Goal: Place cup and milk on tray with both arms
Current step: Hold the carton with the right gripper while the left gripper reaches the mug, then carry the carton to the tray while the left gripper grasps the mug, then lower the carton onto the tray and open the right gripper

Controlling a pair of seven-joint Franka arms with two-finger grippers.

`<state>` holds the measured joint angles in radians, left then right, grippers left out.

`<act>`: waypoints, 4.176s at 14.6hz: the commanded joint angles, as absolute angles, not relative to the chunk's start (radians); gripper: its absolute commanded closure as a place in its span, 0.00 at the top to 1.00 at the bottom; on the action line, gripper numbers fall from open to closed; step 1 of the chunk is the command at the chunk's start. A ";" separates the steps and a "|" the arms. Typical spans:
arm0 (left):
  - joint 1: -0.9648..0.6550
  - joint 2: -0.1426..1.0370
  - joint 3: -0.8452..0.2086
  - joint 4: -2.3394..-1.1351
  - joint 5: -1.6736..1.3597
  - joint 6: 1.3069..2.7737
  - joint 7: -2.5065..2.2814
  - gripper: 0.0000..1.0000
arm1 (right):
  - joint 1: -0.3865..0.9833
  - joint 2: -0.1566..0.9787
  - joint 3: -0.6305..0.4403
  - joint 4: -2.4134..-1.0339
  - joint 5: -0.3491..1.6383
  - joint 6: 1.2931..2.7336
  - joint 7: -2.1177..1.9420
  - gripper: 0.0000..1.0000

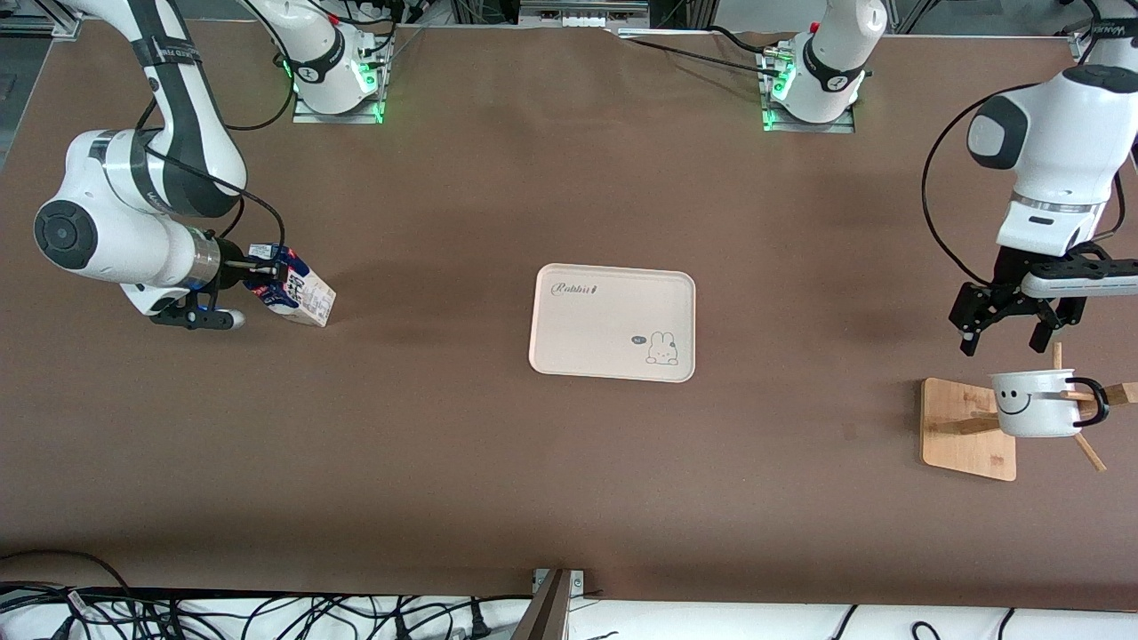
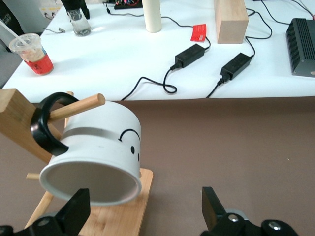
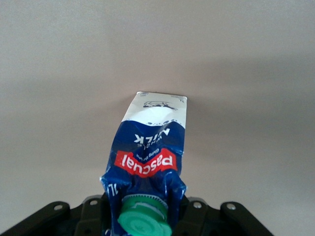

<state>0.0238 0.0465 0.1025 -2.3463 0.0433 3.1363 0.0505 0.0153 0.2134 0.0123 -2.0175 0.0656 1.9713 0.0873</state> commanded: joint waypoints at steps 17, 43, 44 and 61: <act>0.025 0.272 0.106 -2.155 0.060 3.212 0.060 1.00 | 0.185 0.169 0.314 -1.766 0.167 2.123 0.498 0.41; 0.072 0.199 0.106 -2.283 0.069 3.290 0.104 0.43 | 0.439 0.336 0.314 -1.792 -0.067 2.318 0.811 0.42; 0.072 0.199 0.106 -2.281 0.069 3.290 0.104 0.39 | 0.440 0.337 0.314 -1.792 -0.071 2.309 0.770 0.42; 0.009 0.209 0.094 -2.234 0.069 3.284 0.089 0.00 | 0.492 0.594 0.307 -1.293 -0.031 1.870 0.709 0.41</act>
